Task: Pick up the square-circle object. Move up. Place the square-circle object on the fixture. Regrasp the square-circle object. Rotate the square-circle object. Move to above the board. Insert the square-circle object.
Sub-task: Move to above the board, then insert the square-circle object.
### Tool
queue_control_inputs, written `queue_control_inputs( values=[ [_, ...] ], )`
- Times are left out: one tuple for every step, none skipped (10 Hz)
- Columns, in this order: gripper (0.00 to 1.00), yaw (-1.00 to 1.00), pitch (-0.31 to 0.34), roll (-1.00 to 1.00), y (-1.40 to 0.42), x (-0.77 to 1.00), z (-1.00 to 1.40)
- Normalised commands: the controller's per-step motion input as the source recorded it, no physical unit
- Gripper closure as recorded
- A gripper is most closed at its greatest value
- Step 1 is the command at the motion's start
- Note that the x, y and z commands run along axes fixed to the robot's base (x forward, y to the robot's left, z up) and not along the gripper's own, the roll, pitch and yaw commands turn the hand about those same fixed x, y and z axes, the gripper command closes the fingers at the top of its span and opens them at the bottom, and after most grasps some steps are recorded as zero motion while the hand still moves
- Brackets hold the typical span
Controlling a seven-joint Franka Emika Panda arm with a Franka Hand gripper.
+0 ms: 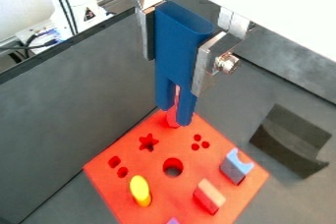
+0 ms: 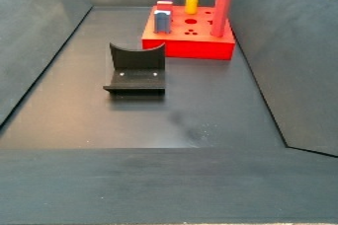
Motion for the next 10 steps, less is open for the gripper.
queue_control_inputs(
  values=[
    [1.00,0.01,0.078,0.04,-0.18,0.12,0.05],
    [1.00,0.10,-0.123,0.31,-0.10,-0.54,-0.57],
    [1.00,0.10,-0.154,0.31,-0.07,-0.57,-0.65],
    [1.00,0.09,-0.171,0.31,-0.09,-0.60,-0.67],
    [1.00,0.09,-0.194,0.28,-0.14,-0.60,-0.67],
    [1.00,0.06,-0.274,0.12,-0.21,-0.51,-0.69],
    [1.00,0.00,-0.290,-0.01,-0.18,-0.31,-0.65],
    [1.00,0.00,-0.321,-0.12,-0.18,-0.21,-0.48],
    [1.00,0.00,-0.369,-0.14,-0.14,-0.11,-0.43],
    [1.00,0.00,-0.349,-0.11,-0.08,-0.06,-0.52]
  ],
)
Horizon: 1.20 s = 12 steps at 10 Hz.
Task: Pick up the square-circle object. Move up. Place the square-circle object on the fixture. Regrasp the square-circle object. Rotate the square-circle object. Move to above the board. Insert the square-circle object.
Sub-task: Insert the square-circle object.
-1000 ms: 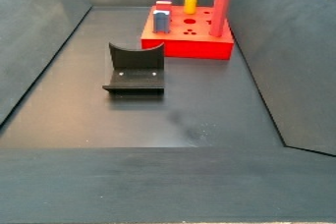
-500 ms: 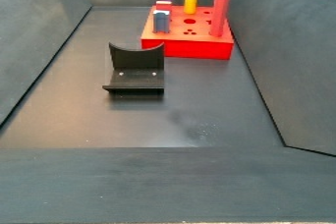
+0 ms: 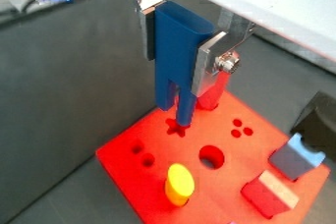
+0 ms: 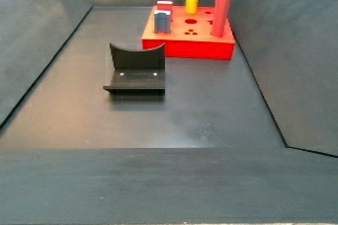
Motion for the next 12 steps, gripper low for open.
queue_control_inputs(
  values=[
    [1.00,0.00,-0.309,-0.07,-0.08,-0.10,-0.62],
    [1.00,0.00,-0.244,0.01,-0.15,-0.21,-0.67],
    [1.00,0.00,-0.133,0.05,-0.19,-0.16,-0.72],
    [1.00,0.00,-0.033,0.11,-0.22,-0.11,-0.62],
    [1.00,0.03,0.023,0.18,-0.16,-0.04,-0.39],
    [1.00,0.00,0.051,0.22,-0.14,0.00,-0.52],
    [1.00,0.00,0.100,0.25,-0.13,0.17,-0.57],
    [1.00,0.00,0.103,0.23,-0.15,0.36,-0.63],
    [1.00,-0.02,0.076,0.20,-0.14,0.41,-0.65],
    [1.00,0.00,0.096,0.26,-0.02,0.15,-0.41],
    [1.00,0.06,0.004,0.24,0.00,-0.01,-0.31],
    [1.00,0.06,0.000,0.18,0.00,-0.11,-0.29]
  ],
)
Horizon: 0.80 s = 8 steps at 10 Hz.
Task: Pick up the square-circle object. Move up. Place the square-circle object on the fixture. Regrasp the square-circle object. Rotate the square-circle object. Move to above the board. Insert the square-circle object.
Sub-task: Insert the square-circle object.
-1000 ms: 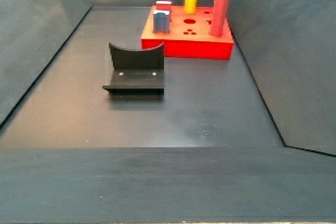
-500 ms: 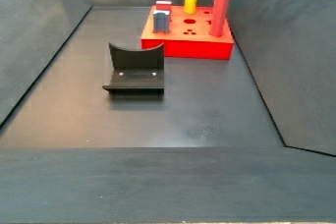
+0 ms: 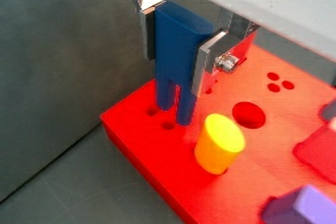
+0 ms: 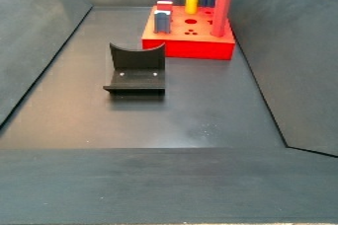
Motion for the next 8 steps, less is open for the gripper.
queue_control_inputs(
  values=[
    [1.00,0.05,-0.071,0.14,0.00,-0.20,-0.39],
    [1.00,0.01,-0.104,0.05,0.00,-0.12,-0.41],
    [1.00,0.00,-0.076,0.00,0.00,-0.06,-0.26],
    [1.00,0.00,-0.060,0.00,0.00,-0.03,-0.22],
    [1.00,0.00,-0.067,0.00,0.00,-0.02,-0.21],
    [1.00,0.00,-0.067,-0.01,-0.03,0.00,-0.25],
    [1.00,0.00,-0.056,0.00,0.00,0.01,-0.32],
    [1.00,0.00,-0.097,0.00,0.00,0.00,-0.46]
  ],
)
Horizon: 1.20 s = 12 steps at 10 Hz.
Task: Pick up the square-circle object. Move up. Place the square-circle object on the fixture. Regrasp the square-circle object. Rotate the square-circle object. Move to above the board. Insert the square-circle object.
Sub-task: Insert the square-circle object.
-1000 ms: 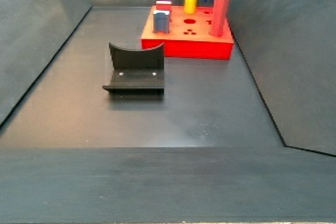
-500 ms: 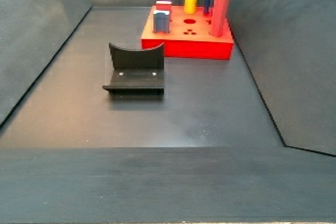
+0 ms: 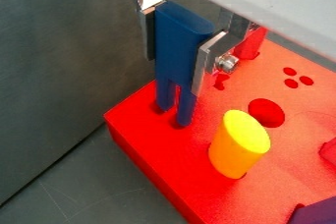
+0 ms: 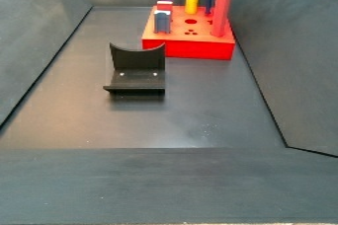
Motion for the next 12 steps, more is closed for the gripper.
queue_control_inputs(
  values=[
    [1.00,0.00,-0.151,0.00,-0.03,0.00,-0.53],
    [1.00,0.00,-0.170,-0.01,-0.06,-0.02,-0.46],
    [1.00,0.00,-0.224,-0.12,-0.10,0.00,-0.47],
    [1.00,0.11,-0.213,-0.07,-0.01,0.02,-0.58],
    [1.00,0.13,-0.196,-0.02,0.00,0.05,-0.65],
    [1.00,0.00,-0.207,-0.01,0.00,0.05,-0.75],
    [1.00,0.00,-0.226,0.00,0.00,0.00,-0.81],
    [1.00,-0.02,-0.233,0.00,-0.02,0.00,-0.80],
    [1.00,-0.08,-0.219,0.12,0.00,-0.38,-0.77],
    [1.00,-0.03,-0.126,0.13,0.01,-0.56,-0.48],
    [1.00,-0.01,-0.131,0.06,0.00,-0.45,-0.42],
    [1.00,-0.05,-0.231,0.00,0.00,-0.19,-0.59]
  ],
)
